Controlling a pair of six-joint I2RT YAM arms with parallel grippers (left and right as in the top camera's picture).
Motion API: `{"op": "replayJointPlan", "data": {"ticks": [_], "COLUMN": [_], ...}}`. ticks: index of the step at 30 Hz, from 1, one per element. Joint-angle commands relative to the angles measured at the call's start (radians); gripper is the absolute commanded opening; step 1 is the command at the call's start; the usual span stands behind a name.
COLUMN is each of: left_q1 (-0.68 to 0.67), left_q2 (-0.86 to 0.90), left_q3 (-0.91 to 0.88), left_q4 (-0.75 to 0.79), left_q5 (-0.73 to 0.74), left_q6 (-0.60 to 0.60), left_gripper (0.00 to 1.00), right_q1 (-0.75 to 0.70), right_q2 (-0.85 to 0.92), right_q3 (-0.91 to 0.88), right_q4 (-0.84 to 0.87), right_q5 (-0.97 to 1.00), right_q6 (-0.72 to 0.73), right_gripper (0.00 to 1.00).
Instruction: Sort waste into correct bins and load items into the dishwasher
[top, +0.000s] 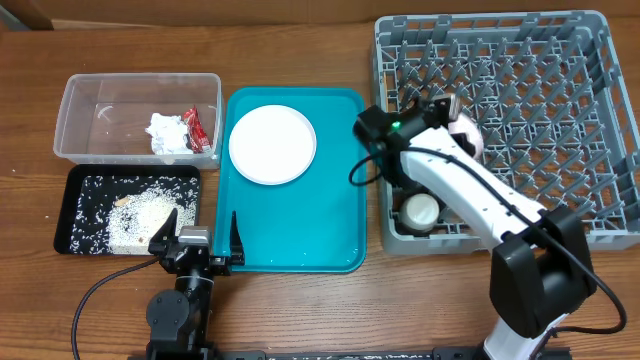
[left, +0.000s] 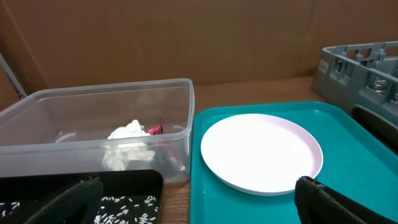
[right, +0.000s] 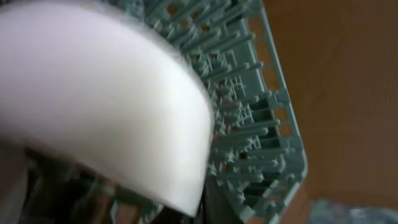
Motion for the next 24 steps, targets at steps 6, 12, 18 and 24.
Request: {"op": "replayJointPlan", "data": {"ticks": [6, 12, 18, 24], "left_q1": [0.005, 0.005, 0.005, 0.005], "left_q2": [-0.01, -0.01, -0.01, -0.01], "left_q3": [-0.003, -0.003, -0.003, -0.003], "left_q4": [0.002, 0.002, 0.001, 0.001], "left_q5": [0.011, 0.011, 0.011, 0.011], "left_q6": [0.012, 0.012, 0.012, 0.012], "left_gripper": [1.0, 1.0, 1.0, 1.0], "right_q1": [-0.077, -0.112, -0.117, -0.117], "right_q2": [0.004, 0.004, 0.004, 0.005], "right_q3": [0.081, 0.08, 0.077, 0.054], "right_q4": [0.051, 0.23, 0.293, 0.238], "right_q5": [0.051, 0.058, -0.019, -0.091], "right_q6": [0.004, -0.115, -0.188, -0.176], "right_gripper": [0.04, 0.04, 0.04, 0.04]}}
